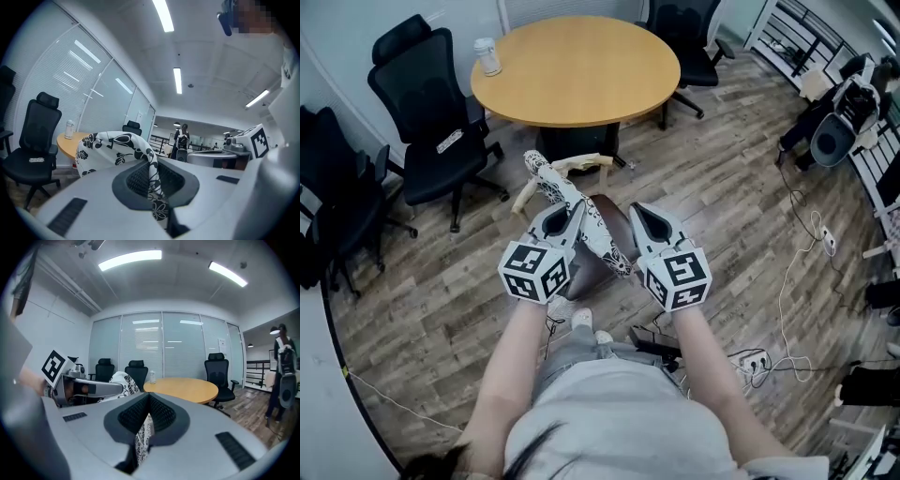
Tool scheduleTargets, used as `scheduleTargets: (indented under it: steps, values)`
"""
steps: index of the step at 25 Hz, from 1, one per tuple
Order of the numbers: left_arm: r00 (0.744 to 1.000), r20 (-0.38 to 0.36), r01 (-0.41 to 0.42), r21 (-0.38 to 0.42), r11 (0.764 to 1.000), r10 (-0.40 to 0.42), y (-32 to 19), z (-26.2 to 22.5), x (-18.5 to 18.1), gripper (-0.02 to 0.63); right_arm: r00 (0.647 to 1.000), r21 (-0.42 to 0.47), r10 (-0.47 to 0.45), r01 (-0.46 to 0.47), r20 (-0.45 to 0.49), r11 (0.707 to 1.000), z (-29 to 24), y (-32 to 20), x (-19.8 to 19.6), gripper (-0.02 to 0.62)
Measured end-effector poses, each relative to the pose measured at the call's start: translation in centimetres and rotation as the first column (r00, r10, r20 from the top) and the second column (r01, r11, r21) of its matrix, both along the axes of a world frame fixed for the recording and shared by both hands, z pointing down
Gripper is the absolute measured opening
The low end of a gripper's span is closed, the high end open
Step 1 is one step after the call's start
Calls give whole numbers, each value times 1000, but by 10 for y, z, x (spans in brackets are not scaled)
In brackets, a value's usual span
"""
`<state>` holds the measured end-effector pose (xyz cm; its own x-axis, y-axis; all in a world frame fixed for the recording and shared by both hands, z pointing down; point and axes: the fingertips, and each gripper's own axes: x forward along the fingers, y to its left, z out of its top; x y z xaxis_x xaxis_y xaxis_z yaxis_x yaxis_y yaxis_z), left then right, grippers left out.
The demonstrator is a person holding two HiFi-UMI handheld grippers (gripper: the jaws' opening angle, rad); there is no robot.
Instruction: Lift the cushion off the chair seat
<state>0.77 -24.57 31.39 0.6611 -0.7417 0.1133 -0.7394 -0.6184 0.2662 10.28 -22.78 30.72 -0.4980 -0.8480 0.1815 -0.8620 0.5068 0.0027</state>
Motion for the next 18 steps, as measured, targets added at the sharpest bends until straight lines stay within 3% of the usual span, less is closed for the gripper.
scheduleTargets:
  steps: [10, 18]
  values:
    - [999, -26, 29, 127, 991, -25, -2, -43, 11, 14, 997, 107, 44, -50, 58, 993, -46, 2, 5, 25]
    - [999, -10, 46, 239, 970, -45, -2, -77, 15, 14, 999, 167, 22, -27, 34, 986, -69, 0, 0, 25]
